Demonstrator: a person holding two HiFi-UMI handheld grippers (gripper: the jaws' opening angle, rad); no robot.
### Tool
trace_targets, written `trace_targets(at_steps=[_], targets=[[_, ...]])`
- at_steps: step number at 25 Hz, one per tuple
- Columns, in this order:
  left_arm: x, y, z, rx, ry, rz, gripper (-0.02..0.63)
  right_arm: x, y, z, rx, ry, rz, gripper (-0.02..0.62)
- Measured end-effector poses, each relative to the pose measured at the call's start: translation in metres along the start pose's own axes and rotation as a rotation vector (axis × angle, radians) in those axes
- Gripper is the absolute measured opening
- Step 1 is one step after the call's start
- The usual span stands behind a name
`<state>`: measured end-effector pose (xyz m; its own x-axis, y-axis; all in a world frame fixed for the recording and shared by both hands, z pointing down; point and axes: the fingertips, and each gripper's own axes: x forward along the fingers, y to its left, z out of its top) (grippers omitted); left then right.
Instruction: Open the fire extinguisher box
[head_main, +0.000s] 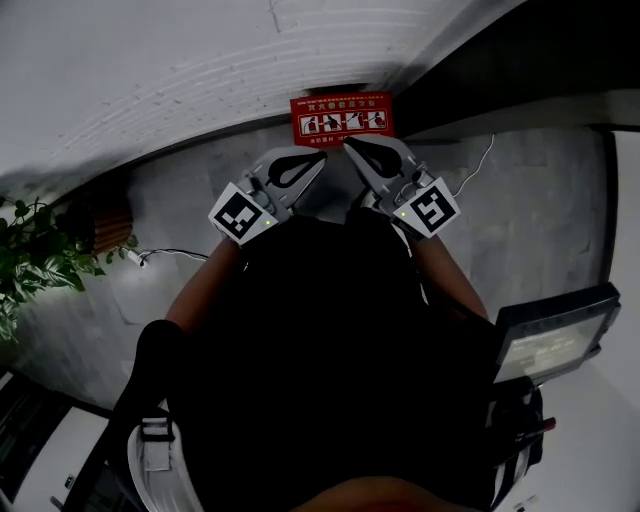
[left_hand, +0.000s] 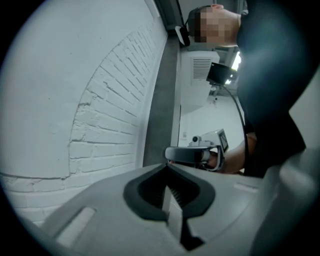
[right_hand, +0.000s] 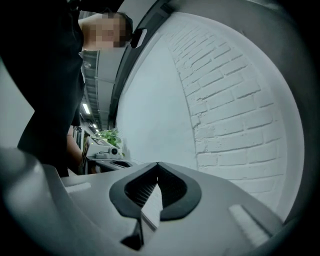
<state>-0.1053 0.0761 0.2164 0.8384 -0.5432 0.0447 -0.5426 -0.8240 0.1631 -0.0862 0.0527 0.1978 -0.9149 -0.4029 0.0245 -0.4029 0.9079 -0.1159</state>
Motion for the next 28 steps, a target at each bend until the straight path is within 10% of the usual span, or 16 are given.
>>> trace_targets(at_steps=[11,28], targets=[[0.098,-0.026,0.002,-0.009,0.063,0.222,0.003,-0.078,-0.084,0.005,0.127,-0.053,0.157,0.009],[0.102,0.013,-0.069,-0.137,0.118,0.238,0.003,-0.059,-0.121,-0.071,0.254,0.079,0.094,0.009]])
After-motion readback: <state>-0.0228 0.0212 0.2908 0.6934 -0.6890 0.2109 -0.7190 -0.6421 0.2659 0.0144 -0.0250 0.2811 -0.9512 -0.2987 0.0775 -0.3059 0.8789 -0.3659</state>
